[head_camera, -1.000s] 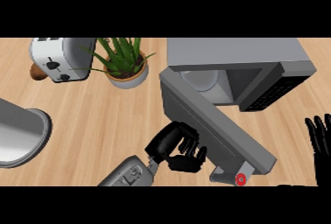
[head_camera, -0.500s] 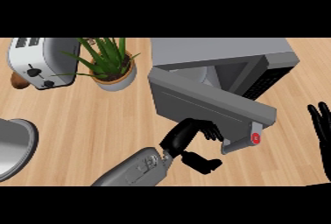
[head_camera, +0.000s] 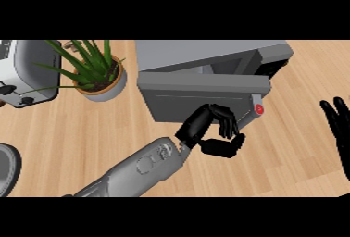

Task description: Pick up the milk, place it into the microwave and close the microwave

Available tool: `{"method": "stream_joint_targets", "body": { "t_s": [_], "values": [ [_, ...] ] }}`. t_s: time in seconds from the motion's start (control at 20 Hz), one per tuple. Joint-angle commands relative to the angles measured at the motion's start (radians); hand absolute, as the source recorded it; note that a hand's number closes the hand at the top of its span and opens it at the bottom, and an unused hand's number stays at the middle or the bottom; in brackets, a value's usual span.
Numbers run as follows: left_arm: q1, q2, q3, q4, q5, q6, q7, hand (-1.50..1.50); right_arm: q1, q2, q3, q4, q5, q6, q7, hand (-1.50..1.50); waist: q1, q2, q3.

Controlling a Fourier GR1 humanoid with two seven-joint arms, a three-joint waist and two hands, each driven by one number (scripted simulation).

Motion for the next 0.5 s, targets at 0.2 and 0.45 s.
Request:
{"method": "stream_joint_targets", "body": {
  "t_s": [0.2, 0.45],
  "values": [
    [-0.158, -0.001, 0.043, 0.084, 0.112, 0.041, -0.029, 1.50, -0.040, -0.037, -0.016, -0.042, -0.071, 0.019, 0.053, -1.50, -0.085, 0.015, 0.004],
    [-0.230, -0.001, 0.060, 0.135, 0.159, 0.058, -0.041, 1.50, -0.063, -0.055, 0.008, -0.067, -0.089, 0.033, 0.092, -1.50, -0.112, 0.027, 0.004]
  ]
}}
